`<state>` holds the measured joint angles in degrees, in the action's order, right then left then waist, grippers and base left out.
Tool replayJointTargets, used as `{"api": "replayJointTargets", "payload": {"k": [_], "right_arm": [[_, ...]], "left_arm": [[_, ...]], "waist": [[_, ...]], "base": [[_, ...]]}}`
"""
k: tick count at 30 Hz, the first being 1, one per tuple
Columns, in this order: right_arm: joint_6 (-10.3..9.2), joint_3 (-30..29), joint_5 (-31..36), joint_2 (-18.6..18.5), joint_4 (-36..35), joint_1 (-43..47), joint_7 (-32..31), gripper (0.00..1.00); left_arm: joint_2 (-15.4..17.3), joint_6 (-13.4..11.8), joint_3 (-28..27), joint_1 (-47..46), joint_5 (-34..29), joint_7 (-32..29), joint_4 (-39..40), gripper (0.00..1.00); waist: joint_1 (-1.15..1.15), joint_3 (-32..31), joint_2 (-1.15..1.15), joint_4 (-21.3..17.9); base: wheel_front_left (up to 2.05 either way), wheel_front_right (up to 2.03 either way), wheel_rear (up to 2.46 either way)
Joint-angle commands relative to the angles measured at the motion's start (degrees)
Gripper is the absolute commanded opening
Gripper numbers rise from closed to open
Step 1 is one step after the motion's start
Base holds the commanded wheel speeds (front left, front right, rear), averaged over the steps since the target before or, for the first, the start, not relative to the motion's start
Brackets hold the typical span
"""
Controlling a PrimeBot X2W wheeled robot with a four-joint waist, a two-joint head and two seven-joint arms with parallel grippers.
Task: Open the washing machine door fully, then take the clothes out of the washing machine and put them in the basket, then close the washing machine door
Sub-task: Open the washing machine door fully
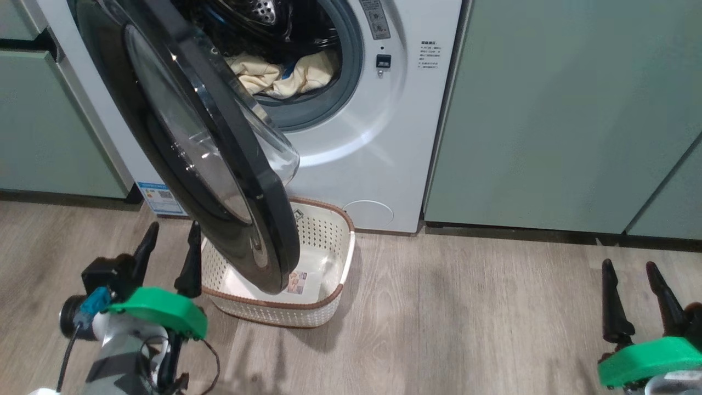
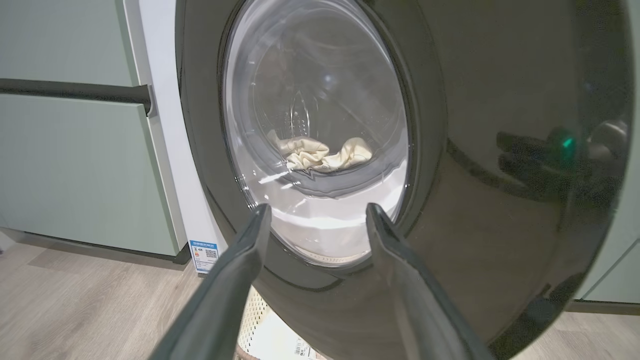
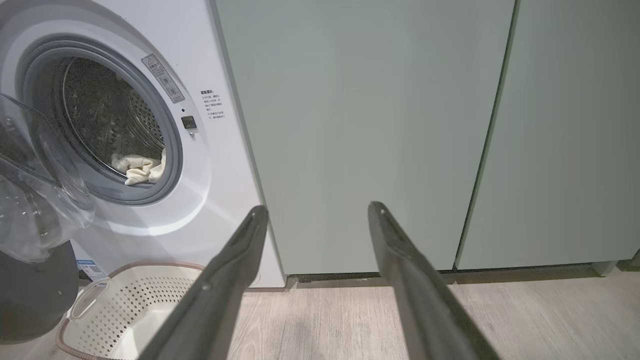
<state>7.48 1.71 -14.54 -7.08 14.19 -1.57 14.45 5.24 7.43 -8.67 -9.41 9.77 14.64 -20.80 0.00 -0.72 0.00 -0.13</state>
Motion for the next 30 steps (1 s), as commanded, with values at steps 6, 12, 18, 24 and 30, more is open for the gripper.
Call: {"api": "replayJointTargets", "payload": {"k": [6, 12, 18, 24, 30], "right_arm": [[0.01, 0.1, 0.6, -0.4, -1.3, -1.6, 0.5, 1.00], [0.01, -0.1, 0.8, -0.5, -1.2, -1.7, 0.5, 1.00], [0.01, -0.7, 0.8, -0.3, -0.7, -1.5, 0.5, 1.00], [0.01, -1.1, 0.9, -0.2, -0.5, -1.4, 0.5, 1.00], [0.01, -1.4, 1.0, -0.1, -0.6, -1.4, 0.5, 1.00]], "left_arm": [[1.9, 0.1, -0.6, -1.1, 0.8, 0.4, 1.5, 1.00], [1.9, 0.1, 0.3, -0.8, 0.8, 0.4, 1.3, 0.91], [1.8, 0.1, -0.5, -1.4, 2.2, 0.4, 1.6, 0.00], [1.8, -0.1, -4.6, -5.1, 4.6, 0.4, 5.0, 0.00], [2.2, -1.3, -6.1, -12.7, 7.3, -1.8, 11.4, 0.00]], "waist": [[0.00, -0.2, 0.00, 0.1], [0.00, -0.1, 0.00, 0.3], [0.00, 0.0, 0.00, 0.8], [0.00, 0.1, 0.00, 1.2], [0.00, 0.3, 0.00, 1.9]], "base": [[0.00, 0.00, 0.00], [0.00, 0.00, 0.00], [0.00, 0.00, 0.00], [0.00, 0.00, 0.00], [0.00, 0.00, 0.00]]}}
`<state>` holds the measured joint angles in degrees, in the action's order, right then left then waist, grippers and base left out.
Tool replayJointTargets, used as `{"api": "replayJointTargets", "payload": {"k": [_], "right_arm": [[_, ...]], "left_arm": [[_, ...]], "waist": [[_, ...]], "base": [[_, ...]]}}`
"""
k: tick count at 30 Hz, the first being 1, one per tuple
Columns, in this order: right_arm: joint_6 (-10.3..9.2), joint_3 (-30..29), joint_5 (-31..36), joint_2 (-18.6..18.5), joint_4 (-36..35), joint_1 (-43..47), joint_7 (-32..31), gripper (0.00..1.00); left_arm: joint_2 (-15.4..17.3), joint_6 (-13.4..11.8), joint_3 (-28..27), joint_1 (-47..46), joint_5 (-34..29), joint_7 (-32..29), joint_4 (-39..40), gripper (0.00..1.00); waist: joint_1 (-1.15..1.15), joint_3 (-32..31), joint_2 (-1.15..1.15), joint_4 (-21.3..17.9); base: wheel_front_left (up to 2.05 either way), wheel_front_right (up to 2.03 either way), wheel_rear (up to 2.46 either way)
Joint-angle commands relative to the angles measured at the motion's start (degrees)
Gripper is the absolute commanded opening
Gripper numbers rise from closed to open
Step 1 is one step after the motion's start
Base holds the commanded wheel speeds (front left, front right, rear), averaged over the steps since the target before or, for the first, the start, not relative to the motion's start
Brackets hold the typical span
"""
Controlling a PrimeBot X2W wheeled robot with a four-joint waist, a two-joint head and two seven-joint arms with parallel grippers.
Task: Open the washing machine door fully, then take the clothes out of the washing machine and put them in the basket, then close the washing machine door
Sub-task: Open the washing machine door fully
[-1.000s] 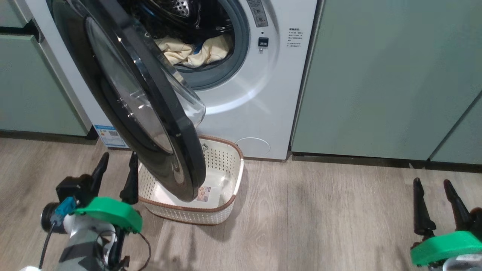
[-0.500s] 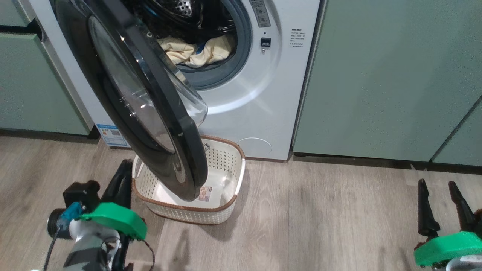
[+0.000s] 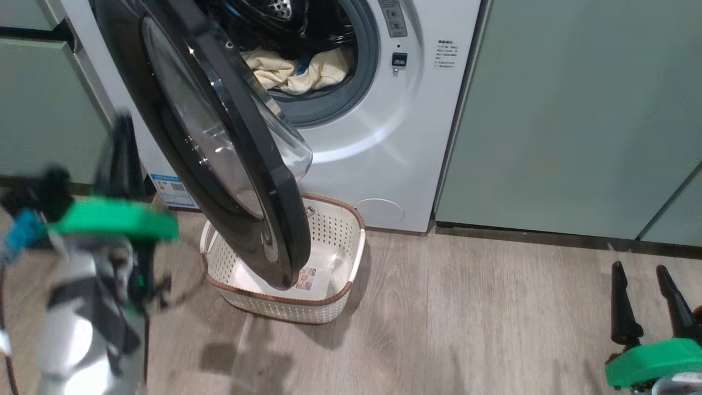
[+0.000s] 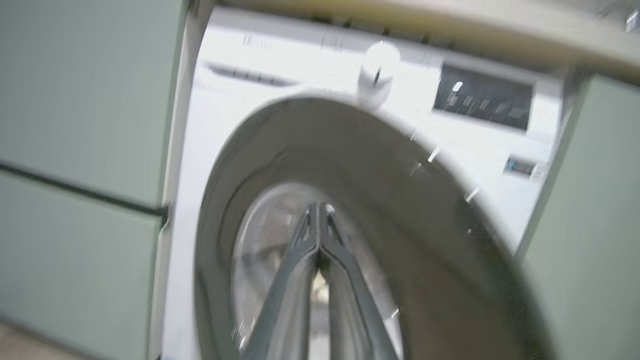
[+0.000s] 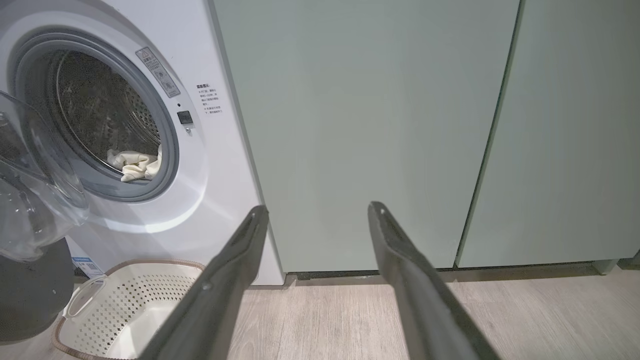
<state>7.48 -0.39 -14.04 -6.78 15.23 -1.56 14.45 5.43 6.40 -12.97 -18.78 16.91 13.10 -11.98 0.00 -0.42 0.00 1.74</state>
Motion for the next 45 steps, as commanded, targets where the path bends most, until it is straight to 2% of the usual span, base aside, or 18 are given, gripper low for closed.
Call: {"api": "replayJointTargets", "payload": {"k": [1, 6, 10, 17, 21, 23, 29, 36, 45], "right_arm": [[0.01, 0.7, 0.5, -0.4, -1.7, -1.4, 0.5, 1.00], [0.01, 0.6, 0.5, -0.2, -1.8, -1.3, 0.5, 1.00], [0.01, 0.7, 0.5, -0.2, -1.7, -1.2, 0.5, 1.00], [0.01, 1.4, 0.5, -0.3, -1.6, -2.0, 0.5, 1.00], [0.01, 1.7, 0.4, -0.5, -1.4, -2.3, 0.5, 1.00], [0.01, 1.7, 0.3, -0.6, -1.4, -2.4, 0.5, 1.00], [0.01, 1.4, 0.4, -0.5, -1.6, -2.1, 0.5, 1.00], [0.01, 1.9, 0.4, -0.7, -1.6, -2.7, 0.5, 1.00], [0.01, 2.2, 0.4, -0.8, -1.7, -2.8, 0.5, 1.00]], "left_arm": [[2.0, -0.5, -1.5, -4.7, 0.3, -1.3, 4.2, 0.00], [1.2, -1.6, 1.4, -10.5, 1.4, -8.3, 13.8, 0.00], [-0.3, -2.9, 5.8, -13.8, 1.6, -13.5, 21.2, 0.00], [-2.3, -5.9, 20.0, -15.4, 2.4, -21.5, 29.9, 0.00], [-2.5, -7.6, 29.0, -13.6, 2.3, -23.3, 31.7, 0.00], [-2.5, -8.1, 31.0, -12.9, 2.3, -23.4, 31.9, 0.00], [-2.5, -9.5, 40.0, -8.6, 1.5, -22.1, 28.8, 0.00], [-2.5, -10.9, 46.1, -4.6, 1.5, -17.1, 19.4, 0.00], [-2.5, -15.6, 47.2, -3.2, 4.4, -7.8, 5.3, 0.00]], "waist": [[0.00, 0.1, 0.00, 0.1], [0.00, 0.3, 0.00, 0.5], [0.00, 0.5, 0.00, 0.7], [0.00, 1.1, 0.00, 0.5], [0.00, 1.2, 0.00, 0.1], [0.00, 1.2, 0.00, 0.0], [0.00, 1.4, 0.00, -0.4], [0.00, 1.9, 0.00, -1.0], [0.00, 2.3, 0.00, -1.7]], "base": [[0.00, 0.00, 0.00], [0.00, 0.00, 0.00], [0.00, 0.00, 0.00], [0.00, 0.00, 0.00], [0.00, 0.00, 0.00], [0.00, 0.00, 0.00], [0.00, 0.00, 0.00], [0.00, 0.00, 0.00], [0.00, 0.00, 0.00]]}}
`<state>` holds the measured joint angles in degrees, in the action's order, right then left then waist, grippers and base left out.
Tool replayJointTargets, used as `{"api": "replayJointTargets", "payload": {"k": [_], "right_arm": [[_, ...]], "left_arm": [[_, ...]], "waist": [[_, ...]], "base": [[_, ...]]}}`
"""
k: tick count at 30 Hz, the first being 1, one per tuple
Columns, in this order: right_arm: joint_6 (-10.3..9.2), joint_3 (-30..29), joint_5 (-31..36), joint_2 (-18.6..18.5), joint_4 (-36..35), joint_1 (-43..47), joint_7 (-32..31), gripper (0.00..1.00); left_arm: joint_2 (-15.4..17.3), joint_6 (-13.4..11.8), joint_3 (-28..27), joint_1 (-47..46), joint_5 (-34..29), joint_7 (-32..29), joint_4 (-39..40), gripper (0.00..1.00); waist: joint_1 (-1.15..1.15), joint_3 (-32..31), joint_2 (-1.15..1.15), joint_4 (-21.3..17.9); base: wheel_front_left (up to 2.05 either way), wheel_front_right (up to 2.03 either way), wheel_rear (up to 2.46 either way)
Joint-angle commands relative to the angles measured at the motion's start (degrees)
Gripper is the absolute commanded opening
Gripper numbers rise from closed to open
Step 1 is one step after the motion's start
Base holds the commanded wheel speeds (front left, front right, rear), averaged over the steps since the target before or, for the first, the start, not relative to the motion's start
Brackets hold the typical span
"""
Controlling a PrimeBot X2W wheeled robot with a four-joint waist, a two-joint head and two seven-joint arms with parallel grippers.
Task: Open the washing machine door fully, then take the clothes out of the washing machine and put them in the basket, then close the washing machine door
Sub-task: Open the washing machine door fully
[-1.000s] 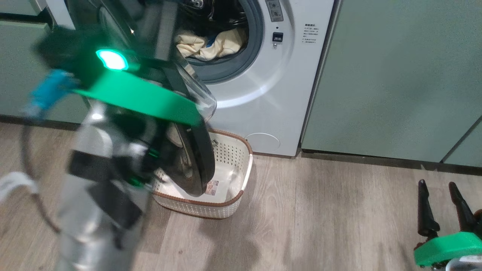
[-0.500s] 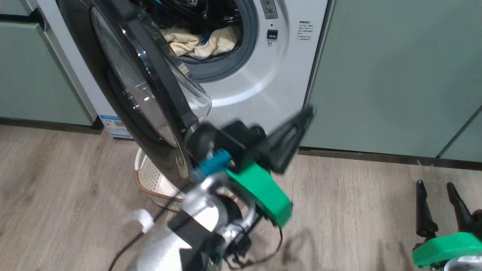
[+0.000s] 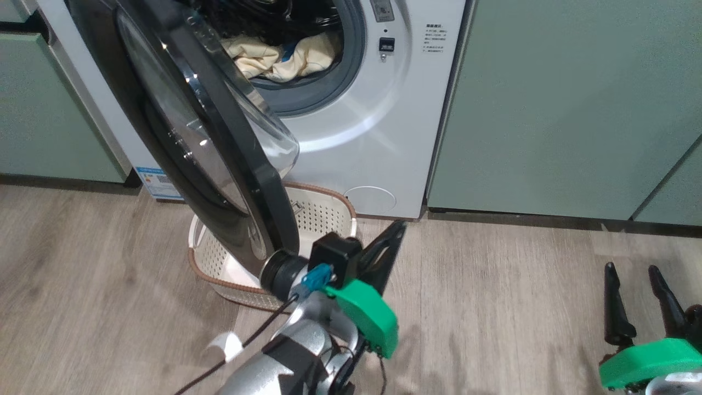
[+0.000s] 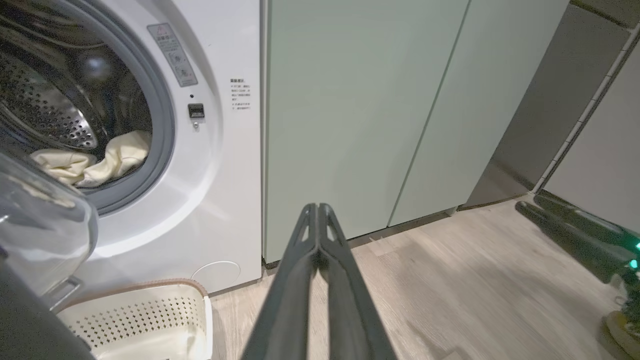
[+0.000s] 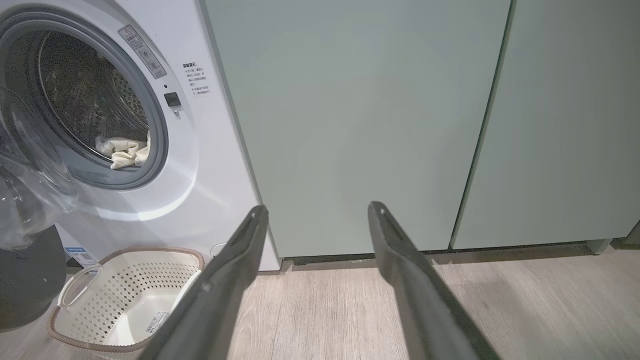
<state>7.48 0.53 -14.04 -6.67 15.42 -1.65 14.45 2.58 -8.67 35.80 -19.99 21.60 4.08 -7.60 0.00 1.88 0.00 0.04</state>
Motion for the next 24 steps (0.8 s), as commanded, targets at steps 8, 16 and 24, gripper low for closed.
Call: {"api": "replayJointTargets", "payload": {"k": [8, 16, 24], "right_arm": [[0.01, 1.4, 0.4, -0.6, -2.0, -2.8, 0.5, 1.00], [0.01, 1.5, 0.3, -0.7, -2.2, -3.1, 0.5, 1.00], [0.01, 1.3, 0.3, -0.8, -2.2, -3.5, 0.5, 1.00]], "left_arm": [[0.3, -2.6, 0.4, -2.8, 2.3, 9.0, -10.5, 0.00], [0.3, -4.4, -1.9, -5.5, 4.4, 10.8, -14.3, 0.00], [0.3, -5.2, -6.5, -6.1, 2.1, 10.9, -12.9, 0.00]], "waist": [[0.00, 0.4, 0.00, -0.2], [0.00, 1.3, 0.00, 0.2], [0.00, 2.3, 0.00, 0.9]], "base": [[0.00, 0.00, 0.00], [0.00, 0.00, 0.00], [0.00, 0.00, 0.00]]}}
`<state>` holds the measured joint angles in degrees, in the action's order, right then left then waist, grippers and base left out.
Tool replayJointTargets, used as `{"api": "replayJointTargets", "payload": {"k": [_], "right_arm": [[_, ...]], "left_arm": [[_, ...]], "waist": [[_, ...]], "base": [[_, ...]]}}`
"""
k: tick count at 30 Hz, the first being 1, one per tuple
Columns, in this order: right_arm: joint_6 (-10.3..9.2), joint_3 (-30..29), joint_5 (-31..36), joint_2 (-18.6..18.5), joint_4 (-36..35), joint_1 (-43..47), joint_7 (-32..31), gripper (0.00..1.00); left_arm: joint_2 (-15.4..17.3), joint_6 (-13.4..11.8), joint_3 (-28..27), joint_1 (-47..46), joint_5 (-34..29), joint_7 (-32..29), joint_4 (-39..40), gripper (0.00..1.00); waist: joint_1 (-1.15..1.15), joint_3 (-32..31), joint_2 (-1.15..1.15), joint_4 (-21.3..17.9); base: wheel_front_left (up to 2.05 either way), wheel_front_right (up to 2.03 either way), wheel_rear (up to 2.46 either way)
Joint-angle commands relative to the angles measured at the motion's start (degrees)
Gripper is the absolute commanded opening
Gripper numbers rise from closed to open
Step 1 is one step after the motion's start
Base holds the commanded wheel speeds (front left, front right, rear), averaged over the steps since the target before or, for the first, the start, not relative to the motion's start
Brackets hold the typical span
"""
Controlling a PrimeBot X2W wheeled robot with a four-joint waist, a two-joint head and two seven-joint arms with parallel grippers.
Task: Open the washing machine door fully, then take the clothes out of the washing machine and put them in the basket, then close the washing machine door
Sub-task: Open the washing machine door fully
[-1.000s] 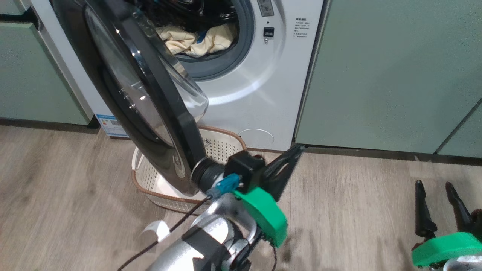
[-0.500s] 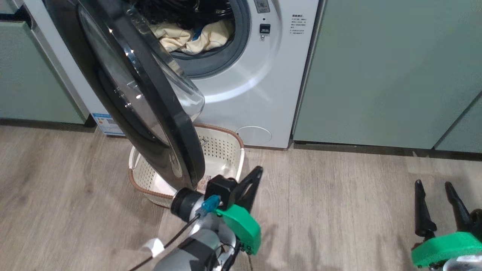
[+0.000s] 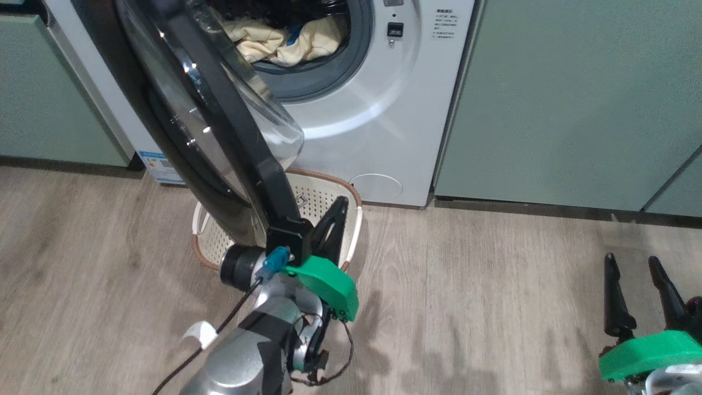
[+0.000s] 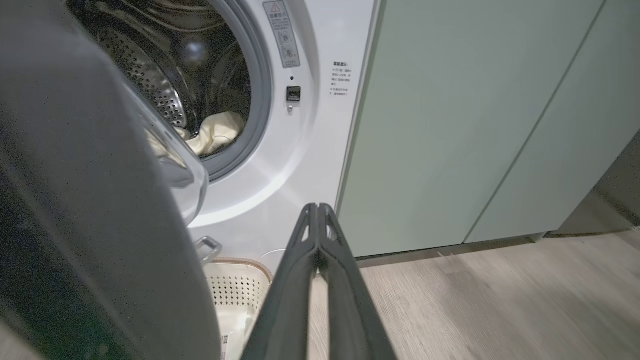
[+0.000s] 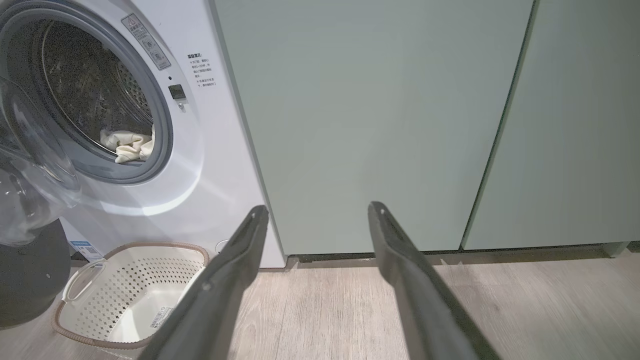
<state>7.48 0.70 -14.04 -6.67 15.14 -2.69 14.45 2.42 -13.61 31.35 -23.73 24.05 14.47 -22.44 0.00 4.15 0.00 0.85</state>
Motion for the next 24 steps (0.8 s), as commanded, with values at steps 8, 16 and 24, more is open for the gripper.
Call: {"api": "replayJointTargets", "payload": {"k": [8, 16, 24], "right_arm": [[0.01, 1.2, 0.5, -0.8, -1.9, -3.0, 0.5, 1.00], [0.01, 1.2, 0.4, -1.1, -1.8, -3.2, 0.5, 1.00], [0.01, 1.2, 0.2, -1.2, -1.7, -2.9, 0.5, 1.00]], "left_arm": [[0.5, -0.7, -6.3, -1.5, -0.6, 0.5, 3.1, 0.00], [0.5, -0.2, -8.1, -0.9, -0.7, 0.5, 2.7, 0.00], [0.5, 0.7, -8.0, 0.3, -1.4, 0.5, 2.1, 0.00]], "waist": [[0.00, 0.9, 0.00, 1.8], [0.00, 1.0, 0.00, 4.2], [0.00, 0.4, 0.00, 7.6]], "base": [[0.00, 0.00, 0.00], [0.00, 0.00, 0.00], [0.00, 0.00, 0.00]]}}
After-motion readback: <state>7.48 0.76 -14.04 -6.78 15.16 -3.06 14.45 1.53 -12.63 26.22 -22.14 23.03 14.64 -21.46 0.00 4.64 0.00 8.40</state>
